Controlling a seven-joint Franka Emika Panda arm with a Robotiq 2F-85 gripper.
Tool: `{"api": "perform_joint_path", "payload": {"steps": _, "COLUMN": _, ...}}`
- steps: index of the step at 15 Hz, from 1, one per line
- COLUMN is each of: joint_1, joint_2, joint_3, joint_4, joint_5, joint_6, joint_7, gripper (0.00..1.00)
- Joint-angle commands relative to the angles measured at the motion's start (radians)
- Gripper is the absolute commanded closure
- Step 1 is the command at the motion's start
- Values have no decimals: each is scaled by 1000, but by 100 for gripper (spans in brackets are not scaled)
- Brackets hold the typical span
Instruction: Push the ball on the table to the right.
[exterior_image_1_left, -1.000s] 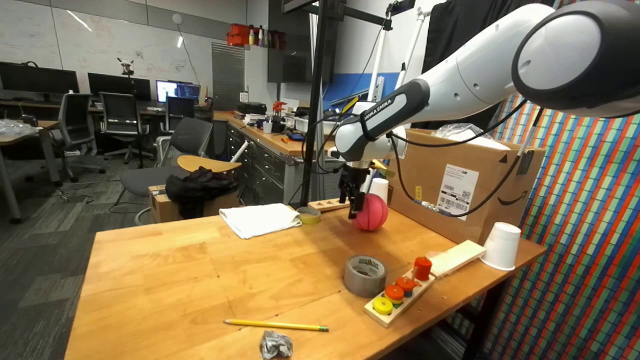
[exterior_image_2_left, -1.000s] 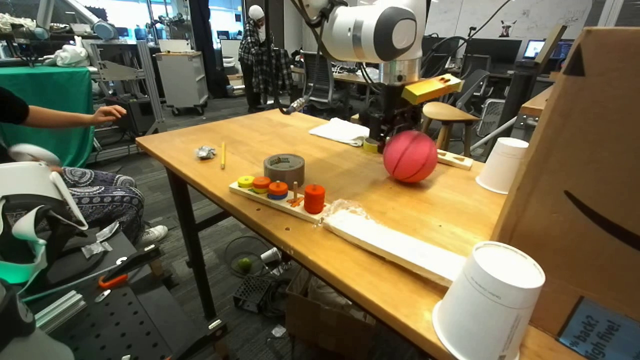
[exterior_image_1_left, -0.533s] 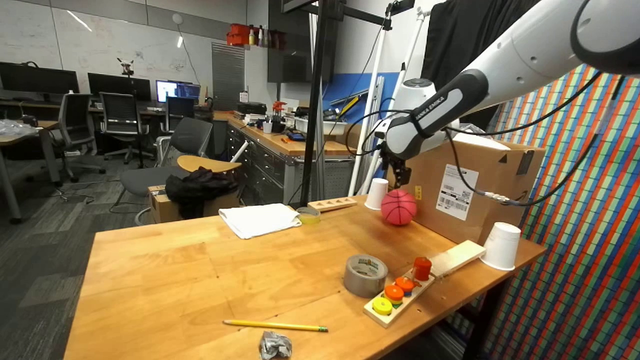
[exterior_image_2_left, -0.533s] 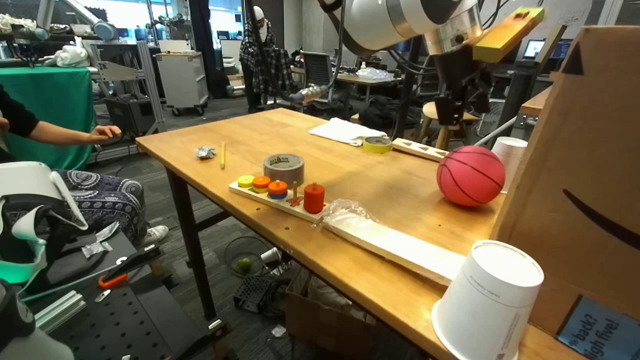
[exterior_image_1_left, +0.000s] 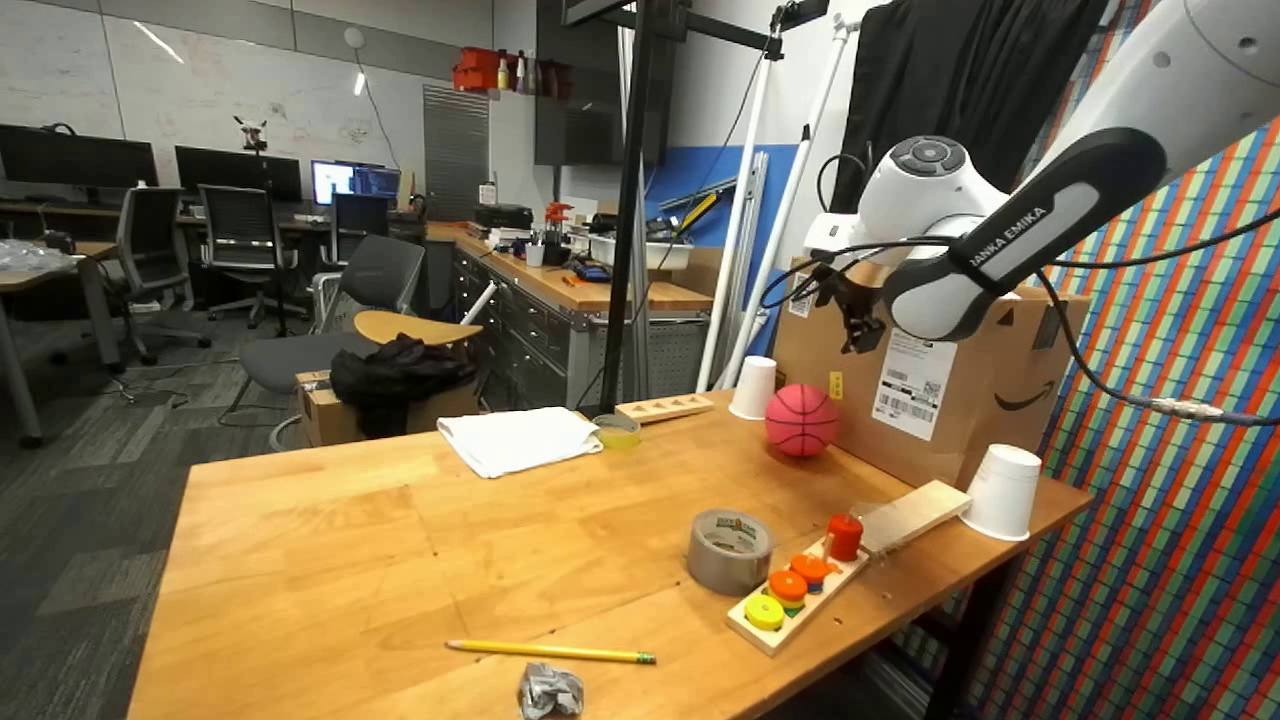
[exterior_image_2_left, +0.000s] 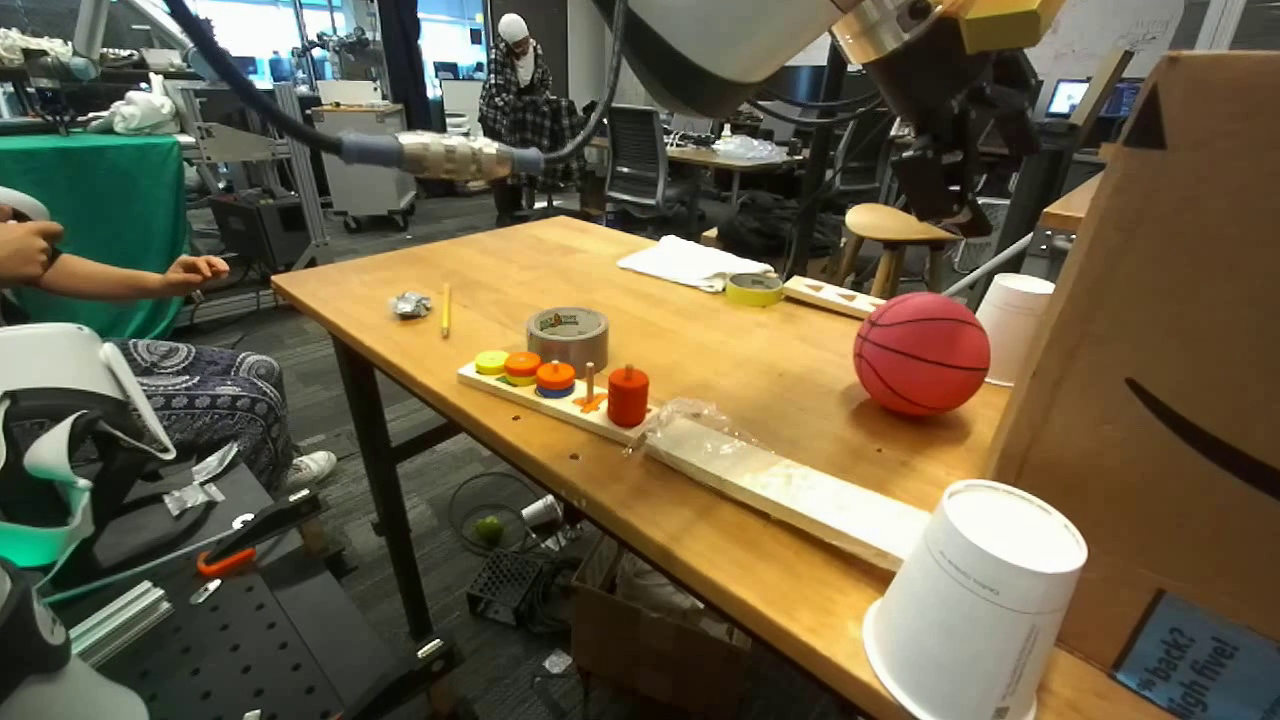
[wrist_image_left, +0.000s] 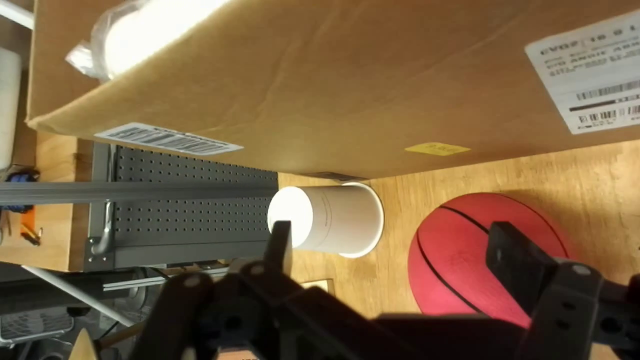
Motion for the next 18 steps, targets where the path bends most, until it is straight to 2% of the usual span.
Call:
{"api": "perform_joint_path", "payload": {"steps": 1, "joint_1": -11, "joint_2": -118, "joint_3": 67, "joint_4": -119, "joint_5": -19, "joint_6": 0, "joint_7": 54, "gripper": 0}}
{"api": "perform_joint_path", "payload": {"steps": 2, "joint_1": -6, "joint_2": -135, "joint_3": 88, "joint_4": -146, "joint_5": 8, "joint_6": -1, "joint_7": 47, "gripper": 0}}
{"api": "perform_joint_path", "payload": {"steps": 3, "joint_1": 30, "joint_2": -147, "joint_3": 84, "joint_4": -179, "joint_5": 80, "joint_6": -1, "joint_7": 9, "gripper": 0}}
{"api": "perform_joint_path", "payload": {"steps": 4, "joint_1": -20, "joint_2": -83, "joint_3": 95, "joint_4": -101, "joint_5": 16, "joint_6": -4, "joint_7": 37, "gripper": 0}}
{"api": "perform_joint_path", "payload": {"steps": 8, "joint_1": 2, "joint_2": -112, "joint_3": 117, "joint_4": -156, "joint_5": 62, "joint_6": -4, "joint_7": 33, "gripper": 0}}
{"api": "perform_joint_path", "payload": {"steps": 18, "joint_1": -1, "joint_2": -113, "joint_3": 114, "joint_4": -158, "joint_5": 63, "joint_6": -4, "joint_7": 33, "gripper": 0}}
